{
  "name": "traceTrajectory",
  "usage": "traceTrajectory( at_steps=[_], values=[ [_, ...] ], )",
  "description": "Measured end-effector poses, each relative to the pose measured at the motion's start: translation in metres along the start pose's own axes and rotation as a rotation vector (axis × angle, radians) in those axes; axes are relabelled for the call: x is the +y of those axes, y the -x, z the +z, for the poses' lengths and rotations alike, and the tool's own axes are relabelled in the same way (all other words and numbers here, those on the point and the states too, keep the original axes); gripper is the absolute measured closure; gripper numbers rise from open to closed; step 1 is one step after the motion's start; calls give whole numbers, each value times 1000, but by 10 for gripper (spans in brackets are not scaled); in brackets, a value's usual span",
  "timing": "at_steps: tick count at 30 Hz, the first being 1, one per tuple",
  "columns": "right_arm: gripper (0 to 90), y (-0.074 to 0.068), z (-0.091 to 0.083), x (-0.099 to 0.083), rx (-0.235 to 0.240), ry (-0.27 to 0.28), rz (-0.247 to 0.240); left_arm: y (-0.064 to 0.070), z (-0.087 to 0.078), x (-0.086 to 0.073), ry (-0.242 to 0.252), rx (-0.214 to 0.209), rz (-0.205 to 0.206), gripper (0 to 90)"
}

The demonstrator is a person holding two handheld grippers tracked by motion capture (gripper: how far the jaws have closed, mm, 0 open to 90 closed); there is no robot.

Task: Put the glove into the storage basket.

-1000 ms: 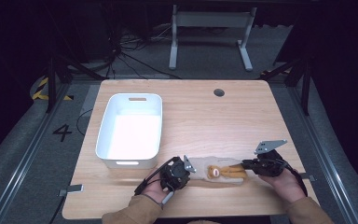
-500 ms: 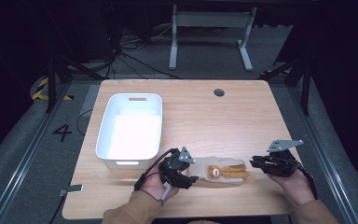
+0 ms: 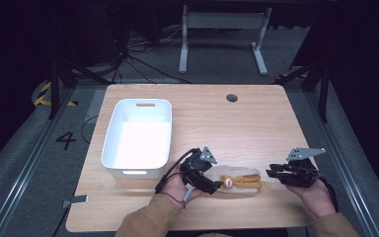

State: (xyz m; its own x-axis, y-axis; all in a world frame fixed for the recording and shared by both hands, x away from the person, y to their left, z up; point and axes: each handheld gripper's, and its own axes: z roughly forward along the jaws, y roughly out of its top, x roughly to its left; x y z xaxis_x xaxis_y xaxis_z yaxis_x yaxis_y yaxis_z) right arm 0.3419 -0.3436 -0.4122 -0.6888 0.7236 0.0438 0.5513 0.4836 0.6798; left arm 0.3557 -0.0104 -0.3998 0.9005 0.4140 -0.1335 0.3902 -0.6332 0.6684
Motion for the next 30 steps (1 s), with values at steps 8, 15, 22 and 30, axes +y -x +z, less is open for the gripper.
traceTrajectory(
  at_steps=[8, 15, 22, 30],
  values=[
    [669, 2, -2, 0, 8, 13, 11, 3, 19, 18, -32, -14, 47, 130],
    [654, 3, -3, -1, 20, 23, 24, 7, 43, 27, -92, -3, 82, 22],
    [654, 3, -3, -1, 29, 24, 28, 8, 59, 32, -131, -16, 108, 10],
    [653, 2, -6, -5, 28, 33, 36, 9, 72, 34, -162, -4, 140, 0]
  ],
)
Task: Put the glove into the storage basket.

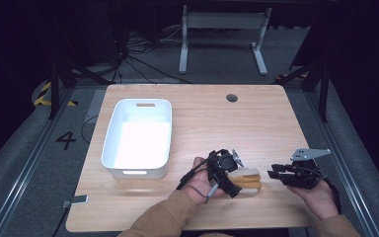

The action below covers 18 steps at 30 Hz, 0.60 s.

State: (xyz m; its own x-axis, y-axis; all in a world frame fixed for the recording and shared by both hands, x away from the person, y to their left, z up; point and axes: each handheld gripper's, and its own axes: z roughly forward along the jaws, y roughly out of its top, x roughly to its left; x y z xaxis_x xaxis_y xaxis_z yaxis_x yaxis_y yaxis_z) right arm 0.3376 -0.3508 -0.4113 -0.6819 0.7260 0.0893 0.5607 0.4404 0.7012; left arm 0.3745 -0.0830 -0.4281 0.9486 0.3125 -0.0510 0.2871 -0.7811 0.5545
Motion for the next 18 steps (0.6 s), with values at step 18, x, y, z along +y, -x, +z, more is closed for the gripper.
traceTrajectory(
  at_steps=[18],
  values=[
    [638, 0, -4, -7, -9, -2, 22, 2, 23, 4, -96, -8, 8, 0]
  ],
)
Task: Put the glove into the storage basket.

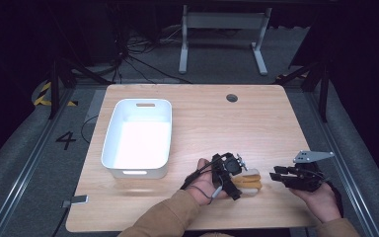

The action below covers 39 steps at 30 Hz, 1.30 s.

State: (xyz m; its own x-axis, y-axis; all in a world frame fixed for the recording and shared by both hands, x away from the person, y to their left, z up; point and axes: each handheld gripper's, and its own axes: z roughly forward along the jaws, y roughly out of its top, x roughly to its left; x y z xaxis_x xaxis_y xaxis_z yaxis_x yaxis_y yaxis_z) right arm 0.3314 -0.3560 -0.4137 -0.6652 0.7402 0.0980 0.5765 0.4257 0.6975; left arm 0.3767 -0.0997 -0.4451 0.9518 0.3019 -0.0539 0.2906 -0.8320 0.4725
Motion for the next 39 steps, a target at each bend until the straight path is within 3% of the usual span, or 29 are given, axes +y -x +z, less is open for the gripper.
traceTrajectory(
  at_steps=[6, 11, 14, 15, 23, 25, 26, 32, 39],
  values=[
    [637, 0, 1, 0, 2, 1, -3, 1, 4, 0, -30, 15, 2, 0],
    [633, 0, 1, 0, 1, 1, 0, 4, 7, 0, -51, 52, 31, 1],
    [632, 0, 1, 0, 2, 0, 1, 3, 7, 0, -55, 53, 34, 0],
    [631, 0, 1, 0, 3, 2, 1, 2, 8, -1, -49, 41, 12, 0],
    [630, -1, 2, 0, 7, 1, 1, -1, 6, -2, -38, 36, 14, 10],
    [631, -1, 2, 0, 7, -1, 2, -1, 2, -3, -28, 32, 19, 90],
    [631, -1, 2, 0, 8, -2, 3, -1, 0, -3, -23, 32, 24, 177],
    [634, -2, 3, 0, 7, -2, 3, 1, -6, -5, -19, 33, 31, 419],
    [641, -2, 3, 0, 7, 0, 3, 2, -8, -5, -21, 49, 16, 596]
  ],
)
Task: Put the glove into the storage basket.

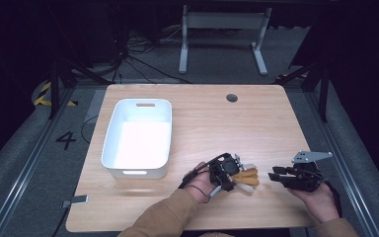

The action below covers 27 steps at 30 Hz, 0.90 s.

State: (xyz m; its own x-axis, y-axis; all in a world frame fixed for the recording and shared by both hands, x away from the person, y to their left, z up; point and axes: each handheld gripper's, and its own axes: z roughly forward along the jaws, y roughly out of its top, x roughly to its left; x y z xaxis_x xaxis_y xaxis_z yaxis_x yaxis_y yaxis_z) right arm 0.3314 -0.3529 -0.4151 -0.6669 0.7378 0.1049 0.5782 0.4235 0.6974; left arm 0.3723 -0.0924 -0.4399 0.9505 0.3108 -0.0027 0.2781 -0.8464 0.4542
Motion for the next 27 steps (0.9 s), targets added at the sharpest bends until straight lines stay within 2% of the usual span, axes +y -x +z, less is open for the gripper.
traceTrajectory(
  at_steps=[3, 7, 10, 13, 18, 21, 27],
  values=[
    [642, 0, 0, 0, -2, 1, 0, 1, -1, 1, -9, -1, -8, 634],
    [644, 1, 0, 0, -3, 2, -1, -3, -2, 1, -7, -32, -37, 662],
    [646, 1, 0, 0, -3, 3, 2, -4, -6, 1, 16, -19, -41, 684],
    [646, 2, 0, 0, -3, 5, 2, -6, -11, 1, 27, -28, -49, 695],
    [647, 2, 1, 1, 2, 2, 3, -9, -24, 0, 38, -64, -84, 698],
    [646, 3, 2, 2, 4, 6, 1, -13, -34, -1, 47, -77, -119, 698],
    [646, 4, 5, 6, 13, 6, -3, -19, -52, -6, 73, -64, -165, 698]
  ],
)
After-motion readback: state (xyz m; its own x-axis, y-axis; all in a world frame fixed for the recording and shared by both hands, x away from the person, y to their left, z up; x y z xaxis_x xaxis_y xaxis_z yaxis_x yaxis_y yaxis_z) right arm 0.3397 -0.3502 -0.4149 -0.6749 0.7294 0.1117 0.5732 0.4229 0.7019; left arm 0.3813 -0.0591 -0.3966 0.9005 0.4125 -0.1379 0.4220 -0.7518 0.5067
